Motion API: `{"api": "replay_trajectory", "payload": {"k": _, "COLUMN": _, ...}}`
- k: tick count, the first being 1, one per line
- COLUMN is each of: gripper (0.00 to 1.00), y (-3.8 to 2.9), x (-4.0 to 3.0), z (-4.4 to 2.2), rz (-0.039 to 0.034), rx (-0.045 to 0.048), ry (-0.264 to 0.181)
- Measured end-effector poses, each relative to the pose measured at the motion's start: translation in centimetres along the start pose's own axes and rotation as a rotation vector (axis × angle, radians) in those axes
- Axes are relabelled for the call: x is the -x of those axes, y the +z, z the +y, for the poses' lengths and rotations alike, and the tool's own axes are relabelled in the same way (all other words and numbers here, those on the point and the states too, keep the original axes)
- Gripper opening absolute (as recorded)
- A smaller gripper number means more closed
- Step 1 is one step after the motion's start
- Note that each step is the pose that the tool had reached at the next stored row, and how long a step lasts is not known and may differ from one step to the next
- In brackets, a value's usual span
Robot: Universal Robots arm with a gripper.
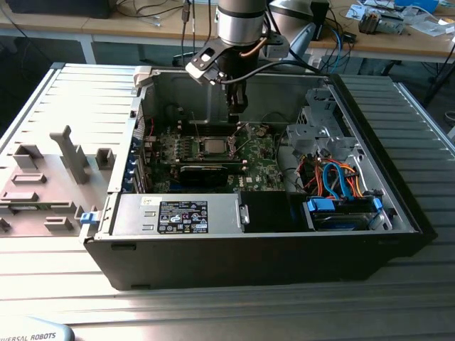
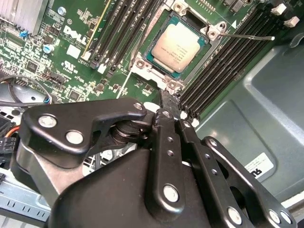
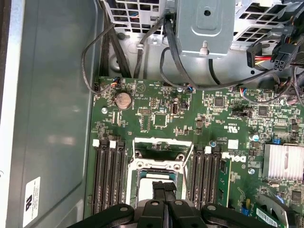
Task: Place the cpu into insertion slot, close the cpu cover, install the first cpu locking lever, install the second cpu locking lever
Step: 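Close the cpu cover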
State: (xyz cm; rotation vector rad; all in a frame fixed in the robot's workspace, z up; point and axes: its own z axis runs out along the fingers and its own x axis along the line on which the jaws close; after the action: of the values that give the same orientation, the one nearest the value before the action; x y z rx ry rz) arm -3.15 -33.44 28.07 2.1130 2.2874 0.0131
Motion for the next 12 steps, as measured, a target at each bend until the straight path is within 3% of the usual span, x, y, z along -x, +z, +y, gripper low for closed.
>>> {"api": "replay_trajectory", "payload": {"k": 12, "gripper": 0.11, "y": 0.02, "x": 0.05, "z": 0.71, "rz": -0.0006, "rx": 0.0000, "ry": 0.000}}
